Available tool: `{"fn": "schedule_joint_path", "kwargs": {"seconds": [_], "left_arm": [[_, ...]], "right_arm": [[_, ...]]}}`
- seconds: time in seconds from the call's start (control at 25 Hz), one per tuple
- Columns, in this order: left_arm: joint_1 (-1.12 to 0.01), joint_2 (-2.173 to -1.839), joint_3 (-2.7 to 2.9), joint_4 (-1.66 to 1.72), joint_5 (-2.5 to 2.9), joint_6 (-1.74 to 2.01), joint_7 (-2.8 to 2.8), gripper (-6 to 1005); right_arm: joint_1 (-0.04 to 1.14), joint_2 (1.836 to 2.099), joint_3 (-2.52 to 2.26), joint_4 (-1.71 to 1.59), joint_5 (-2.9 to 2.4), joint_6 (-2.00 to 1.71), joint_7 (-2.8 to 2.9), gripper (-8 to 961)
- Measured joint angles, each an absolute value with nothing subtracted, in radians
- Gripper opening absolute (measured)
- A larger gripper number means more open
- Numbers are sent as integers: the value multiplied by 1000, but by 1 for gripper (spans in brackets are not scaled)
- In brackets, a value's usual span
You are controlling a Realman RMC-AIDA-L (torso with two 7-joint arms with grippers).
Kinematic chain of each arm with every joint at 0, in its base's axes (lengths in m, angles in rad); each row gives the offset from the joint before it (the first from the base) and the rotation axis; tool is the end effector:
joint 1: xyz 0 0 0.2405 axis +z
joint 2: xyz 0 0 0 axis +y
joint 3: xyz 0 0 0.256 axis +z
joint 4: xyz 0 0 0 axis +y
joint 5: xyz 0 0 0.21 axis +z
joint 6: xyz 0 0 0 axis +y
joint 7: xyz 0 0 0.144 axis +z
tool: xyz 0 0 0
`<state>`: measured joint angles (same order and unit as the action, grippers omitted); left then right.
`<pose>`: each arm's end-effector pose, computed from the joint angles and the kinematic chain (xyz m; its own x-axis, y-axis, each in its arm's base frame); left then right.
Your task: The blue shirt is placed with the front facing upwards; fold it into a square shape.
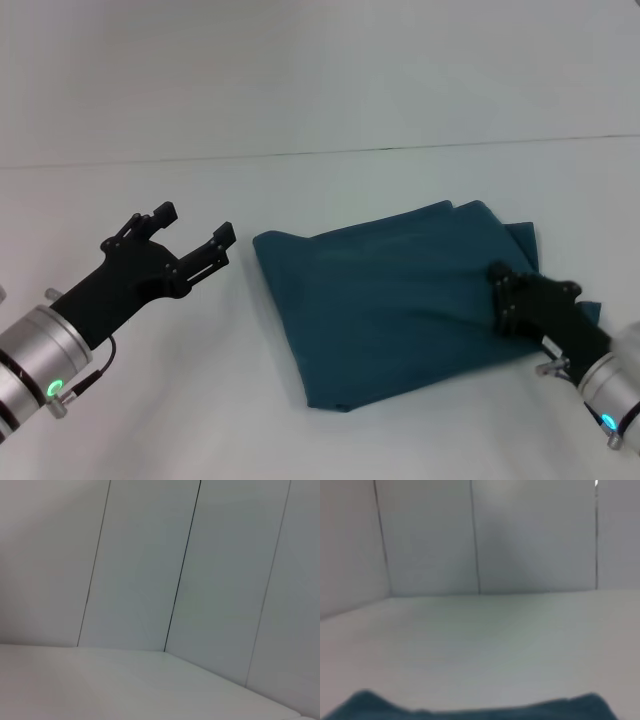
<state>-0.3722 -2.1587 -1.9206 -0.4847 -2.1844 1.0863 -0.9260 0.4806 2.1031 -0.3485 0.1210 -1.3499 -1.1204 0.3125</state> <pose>-0.2665 0.3380 -0.0446 0.5957 0.1593 0.7872 0.6872 -0.6085 -0.3969 0.3294 0.3040 -0.0696 0.6816 -0.1908 -0.7064 -0.7200 -0.3469 -0.6010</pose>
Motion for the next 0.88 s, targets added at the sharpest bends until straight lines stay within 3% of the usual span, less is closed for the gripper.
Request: {"fn": "schedule_joint_path", "kwargs": {"seconds": [0.32, 0.88], "left_arm": [[-374, -2160, -1920, -485, -2184, 1084, -916, 936], [-379, -2160, -1921, -477, -2184, 1084, -914, 936]], "right_arm": [[450, 2103, -290, 169, -1351, -1290, 311, -1], [468, 2109, -165, 246, -1353, -1081, 206, -1]]}}
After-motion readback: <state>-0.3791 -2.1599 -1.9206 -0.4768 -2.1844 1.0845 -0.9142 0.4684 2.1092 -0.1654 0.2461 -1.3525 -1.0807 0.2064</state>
